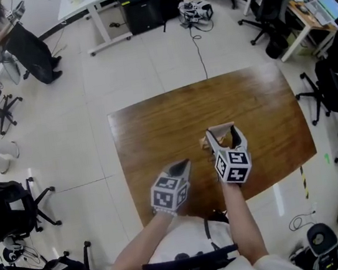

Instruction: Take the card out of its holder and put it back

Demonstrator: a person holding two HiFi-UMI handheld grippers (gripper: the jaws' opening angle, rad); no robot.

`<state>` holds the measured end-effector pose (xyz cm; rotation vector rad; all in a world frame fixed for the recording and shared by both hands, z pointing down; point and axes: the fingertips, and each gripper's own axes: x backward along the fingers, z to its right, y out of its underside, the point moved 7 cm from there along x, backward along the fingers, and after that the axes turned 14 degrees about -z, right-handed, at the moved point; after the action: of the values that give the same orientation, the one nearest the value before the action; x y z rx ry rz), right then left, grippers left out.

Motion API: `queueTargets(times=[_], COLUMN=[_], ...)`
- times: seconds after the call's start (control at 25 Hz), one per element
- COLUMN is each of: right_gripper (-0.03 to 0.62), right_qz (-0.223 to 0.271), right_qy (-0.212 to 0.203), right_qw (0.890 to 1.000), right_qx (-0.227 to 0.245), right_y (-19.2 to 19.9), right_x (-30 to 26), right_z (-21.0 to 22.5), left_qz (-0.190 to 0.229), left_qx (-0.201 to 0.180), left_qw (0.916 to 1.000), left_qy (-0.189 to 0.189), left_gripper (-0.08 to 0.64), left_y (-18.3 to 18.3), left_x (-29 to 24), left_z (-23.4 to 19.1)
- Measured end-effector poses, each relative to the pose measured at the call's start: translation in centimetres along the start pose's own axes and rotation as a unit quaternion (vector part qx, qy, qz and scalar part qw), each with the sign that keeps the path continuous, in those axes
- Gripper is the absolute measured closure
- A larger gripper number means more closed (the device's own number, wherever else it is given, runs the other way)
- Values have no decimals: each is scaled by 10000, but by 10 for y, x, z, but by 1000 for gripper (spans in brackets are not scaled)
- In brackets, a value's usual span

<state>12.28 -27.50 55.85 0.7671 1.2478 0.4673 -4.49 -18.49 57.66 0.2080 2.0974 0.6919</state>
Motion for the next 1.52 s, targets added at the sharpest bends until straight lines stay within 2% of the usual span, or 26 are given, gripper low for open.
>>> queueTargets(times=[0.48,1.52], right_gripper=[176,172], right_qz=[-183,-613], right_qy=[-14,40], right_qw=[9998,9981], right_qx=[108,-11], right_y=[8,38], right_x=[-8,-34], right_z=[-6,-3], left_qz=[-20,-201], left_qx=[3,122], left_qw=[10000,9997], left_qy=[18,-37], left_gripper=[569,569], left_y=[3,13], left_x=[1,-6], left_z=[-5,-16])
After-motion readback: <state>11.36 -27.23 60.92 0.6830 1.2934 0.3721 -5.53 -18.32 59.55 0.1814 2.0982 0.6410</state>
